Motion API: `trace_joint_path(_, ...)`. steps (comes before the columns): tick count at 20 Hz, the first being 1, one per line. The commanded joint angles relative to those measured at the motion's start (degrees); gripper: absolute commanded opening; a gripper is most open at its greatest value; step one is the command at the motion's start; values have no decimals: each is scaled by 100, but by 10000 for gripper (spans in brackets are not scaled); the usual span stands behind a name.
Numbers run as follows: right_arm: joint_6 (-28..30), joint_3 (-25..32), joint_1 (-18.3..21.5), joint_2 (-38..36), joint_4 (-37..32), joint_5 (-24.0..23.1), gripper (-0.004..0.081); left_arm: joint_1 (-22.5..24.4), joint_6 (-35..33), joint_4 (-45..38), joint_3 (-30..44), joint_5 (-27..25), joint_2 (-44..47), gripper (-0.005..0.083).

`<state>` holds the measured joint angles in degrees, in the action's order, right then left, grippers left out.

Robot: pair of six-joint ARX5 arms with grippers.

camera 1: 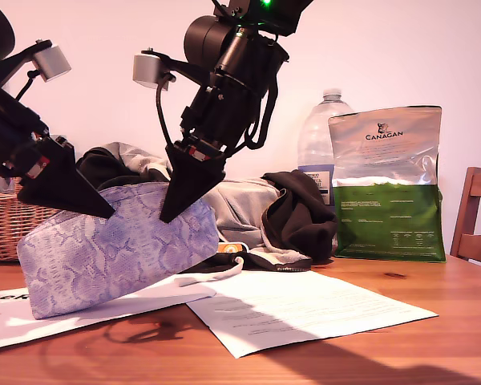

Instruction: Open the zipper in the zip bag in front of you

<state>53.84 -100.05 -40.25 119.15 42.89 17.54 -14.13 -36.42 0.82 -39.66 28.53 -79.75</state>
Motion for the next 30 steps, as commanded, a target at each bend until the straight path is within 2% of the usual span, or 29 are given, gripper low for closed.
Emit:
trace_joint_path(1, -131, -59, -22, -120, -24, 13, 270, -61, -151, -26, -35, 28, -13, 58)
trace_joint_path(3, -348, -63, -24, -138, 44, -2, 333, -144, -313, 50, -35, -144, -13, -26)
trace_joint_path(5, -511, -90, -22, -164, 184, -11, 371, -164, -315, 118, -35, -378, -13, -24)
trace_joint_path(9, -824, -92, -24, -393, 302, -11, 371, -210, -319, 109, -35, -699, -13, -24)
trace_joint_path(12, -1287, -94, -24, -697, 560, -9, 371, -385, -315, 127, -37, -1014, -13, -24)
trace_joint_path(15, -2603, -103, 59, -931, 730, 20, 371, -732, -306, 136, -37, -1532, -2, -24)
trace_joint_path(16, -3298, -105, 116, -962, 785, 107, 371, -872, -306, 133, -37, -1773, 11, -24)
trace_joint_path(18, -4096, -105, 302, -964, 979, 522, 371, -1158, -306, 125, -39, -2175, 59, -24)
trace_joint_path(20, -5198, -105, 538, -953, 1097, 905, 371, -1421, -289, 142, -42, -2555, 107, -24)
trace_joint_path(22, -5858, -105, 706, -949, 1130, 1342, 371, -1657, -205, 262, -42, -2815, 111, -24)
trace_joint_path(27, -6201, -105, 1113, -855, 1338, 2251, 371, -2107, 219, 334, -42, -3362, 111, -23)
trace_joint_path(30, -6192, -105, 1180, -710, 1412, 2406, 371, -2404, 245, 28, -39, -3532, 111, -23)
